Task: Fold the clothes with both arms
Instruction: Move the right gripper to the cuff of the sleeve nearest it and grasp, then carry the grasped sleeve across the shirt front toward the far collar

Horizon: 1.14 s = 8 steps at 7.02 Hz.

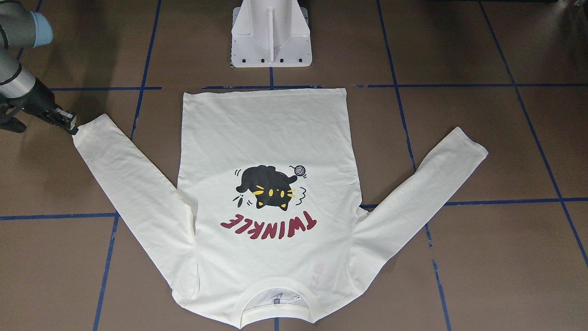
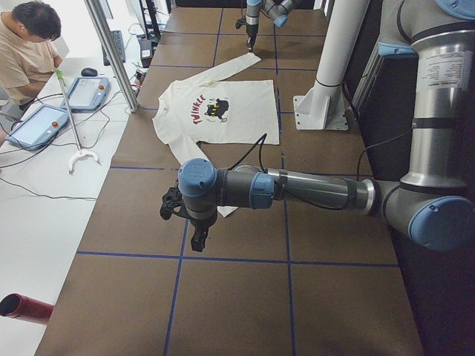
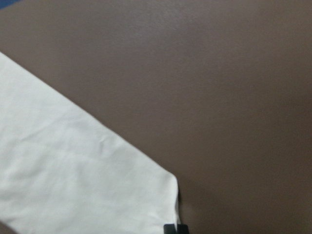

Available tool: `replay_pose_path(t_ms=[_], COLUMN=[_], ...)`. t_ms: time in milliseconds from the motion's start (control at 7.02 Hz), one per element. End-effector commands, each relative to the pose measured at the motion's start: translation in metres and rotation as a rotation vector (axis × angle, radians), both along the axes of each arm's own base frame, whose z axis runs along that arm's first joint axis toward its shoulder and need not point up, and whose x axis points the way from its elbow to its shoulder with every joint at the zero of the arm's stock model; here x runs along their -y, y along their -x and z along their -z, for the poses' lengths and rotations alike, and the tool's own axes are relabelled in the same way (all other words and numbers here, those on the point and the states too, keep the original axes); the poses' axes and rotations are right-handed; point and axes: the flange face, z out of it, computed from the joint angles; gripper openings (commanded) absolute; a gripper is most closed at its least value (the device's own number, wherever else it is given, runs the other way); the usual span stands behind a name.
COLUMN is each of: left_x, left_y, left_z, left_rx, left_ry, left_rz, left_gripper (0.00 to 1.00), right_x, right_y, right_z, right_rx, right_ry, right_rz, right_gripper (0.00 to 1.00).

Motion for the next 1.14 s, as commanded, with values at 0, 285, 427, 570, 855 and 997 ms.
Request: replay_pose_path(t_ms=[0,285,427,570,855,997], left_x=[-0.001,0.000,-0.001,0.000,0.000,0.000], left_y=[0.000,0.000,0.000,-0.001,-0.001,-0.001], left_z=[0.013,0.015,0.018,0.023,0.027,0.028], left_rx=[0.001,-0.005,-0.008,-0.009,-0.009,-0.009], left_ry=[-0.023,-0.027,-0.033,-0.042,-0.050,-0.053], left_rz=[0.001,0.002,0.001,0.000,0.000,0.000], left_gripper=[1.00,1.00,1.00,1.00,1.00,1.00], right_x=[0.065,0.128,0.155,0.172,0.163,0.142], right_y=[0.002,0.059,0.109,0.202,0.397,0.447], right_z=[0.122,0.276,0.365,0.433,0.521,0.503], right_rx=[0.170,0.224,0.207,0.179,0.123,0.182], right_ry=[0.037,0.088,0.081,0.070,-0.079,-0.175], right_rz=[-0.048,-0.098,-0.101,-0.088,-0.102,-0.123], right_gripper=[0.00,0.00,0.00,0.00,0.00,0.00])
